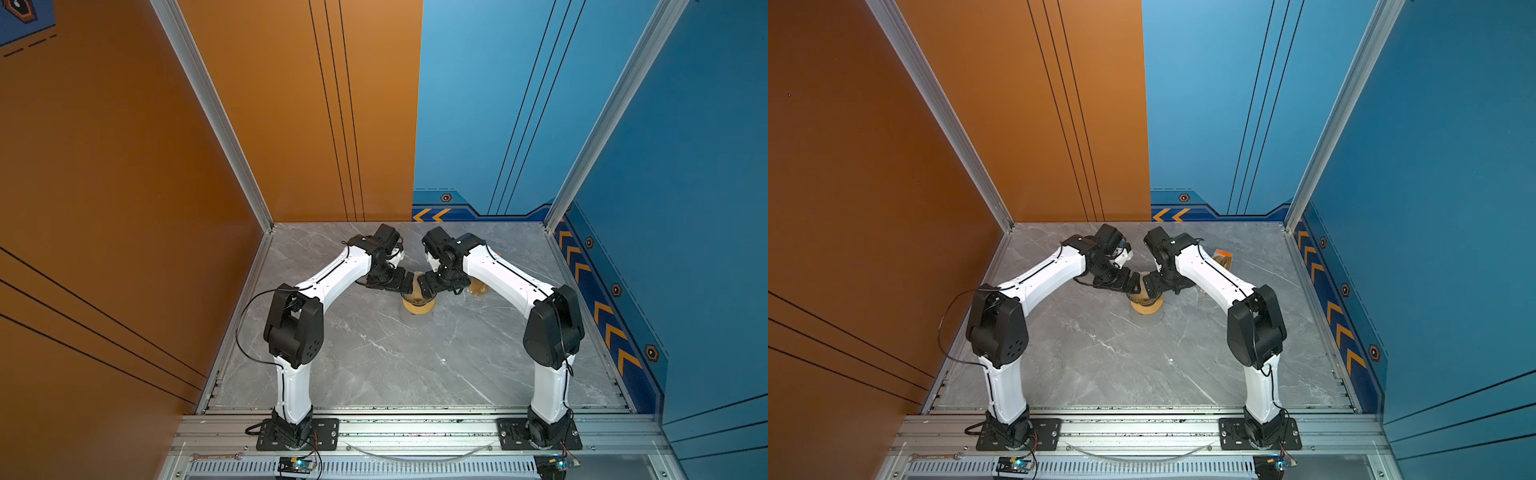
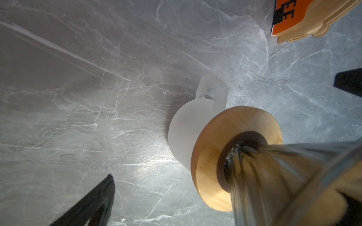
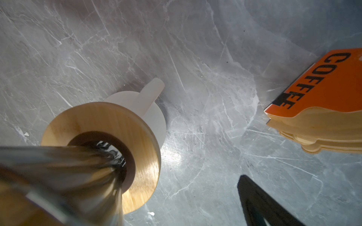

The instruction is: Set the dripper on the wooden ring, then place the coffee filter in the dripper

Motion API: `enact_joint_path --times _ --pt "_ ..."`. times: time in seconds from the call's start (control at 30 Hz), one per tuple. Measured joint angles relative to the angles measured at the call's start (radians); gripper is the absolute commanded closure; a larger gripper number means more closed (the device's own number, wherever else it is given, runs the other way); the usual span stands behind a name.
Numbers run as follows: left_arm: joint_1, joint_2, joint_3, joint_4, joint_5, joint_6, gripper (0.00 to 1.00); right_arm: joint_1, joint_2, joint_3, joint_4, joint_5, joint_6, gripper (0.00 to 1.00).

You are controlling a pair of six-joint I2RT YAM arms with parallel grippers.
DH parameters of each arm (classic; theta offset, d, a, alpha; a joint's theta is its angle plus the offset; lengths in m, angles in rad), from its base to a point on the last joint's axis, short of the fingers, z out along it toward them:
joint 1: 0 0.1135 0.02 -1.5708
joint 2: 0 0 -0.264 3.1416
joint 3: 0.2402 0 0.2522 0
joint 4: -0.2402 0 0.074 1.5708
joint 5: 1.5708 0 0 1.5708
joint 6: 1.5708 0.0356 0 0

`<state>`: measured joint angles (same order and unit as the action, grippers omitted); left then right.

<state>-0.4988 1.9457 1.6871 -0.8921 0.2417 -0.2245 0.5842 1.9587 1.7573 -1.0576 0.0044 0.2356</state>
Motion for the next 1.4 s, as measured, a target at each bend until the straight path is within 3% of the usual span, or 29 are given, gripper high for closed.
enact_joint_path --times 0.6,1.03,1.4 --pt "-0.005 0.006 0.0 0.0 0.001 0.0 0.02 -0.019 -0.01 -0.037 0.048 -0.041 0.001 0.02" --pt "0.001 0.006 0.0 -0.005 0.002 0.0 0.02 -0.036 -0.051 -0.037 0.068 -0.184 0.002 0.03" --pt "0.001 0.006 0.0 -0.011 0.018 0.0 0.02 -0.036 -0.036 -0.036 0.084 -0.188 0.009 0.03"
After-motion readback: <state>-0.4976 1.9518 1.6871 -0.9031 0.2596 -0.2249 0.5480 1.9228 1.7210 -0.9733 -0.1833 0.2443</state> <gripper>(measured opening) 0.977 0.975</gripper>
